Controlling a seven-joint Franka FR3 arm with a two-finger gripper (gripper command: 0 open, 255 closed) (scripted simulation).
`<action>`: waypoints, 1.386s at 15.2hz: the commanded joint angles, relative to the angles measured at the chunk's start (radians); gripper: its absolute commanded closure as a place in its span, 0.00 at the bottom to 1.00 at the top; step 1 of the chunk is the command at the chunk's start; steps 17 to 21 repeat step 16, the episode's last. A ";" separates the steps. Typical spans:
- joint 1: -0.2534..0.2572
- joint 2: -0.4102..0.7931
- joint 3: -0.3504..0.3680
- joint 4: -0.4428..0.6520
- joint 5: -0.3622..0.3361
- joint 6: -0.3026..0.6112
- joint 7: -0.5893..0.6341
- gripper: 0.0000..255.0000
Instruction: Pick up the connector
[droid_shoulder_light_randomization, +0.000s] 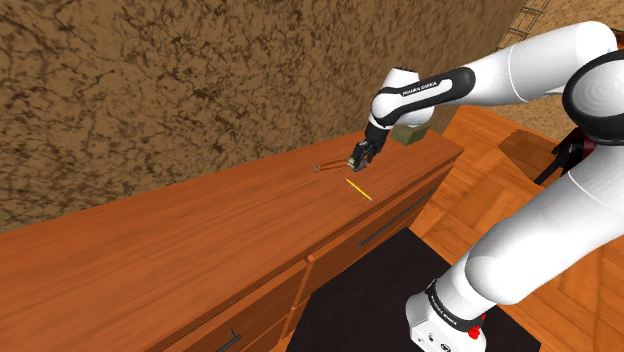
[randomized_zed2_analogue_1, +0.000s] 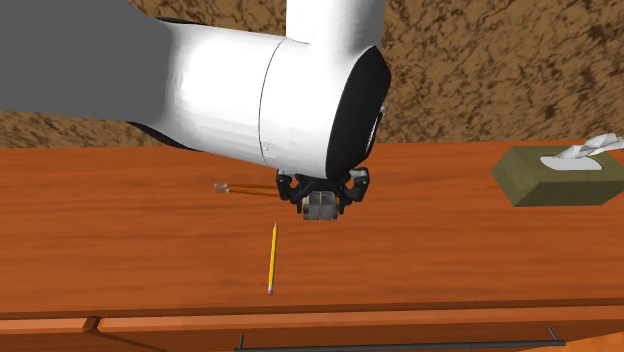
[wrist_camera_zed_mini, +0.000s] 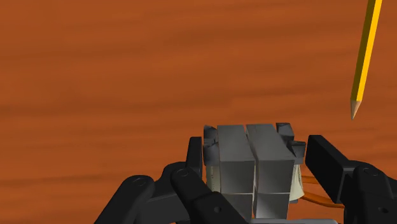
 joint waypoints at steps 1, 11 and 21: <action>0.000 -0.013 0.001 0.008 -0.004 -0.022 0.004 1.00; -0.001 -0.083 0.007 0.079 -0.023 -0.161 0.021 1.00; -0.001 -0.100 0.010 0.106 -0.027 -0.205 0.024 1.00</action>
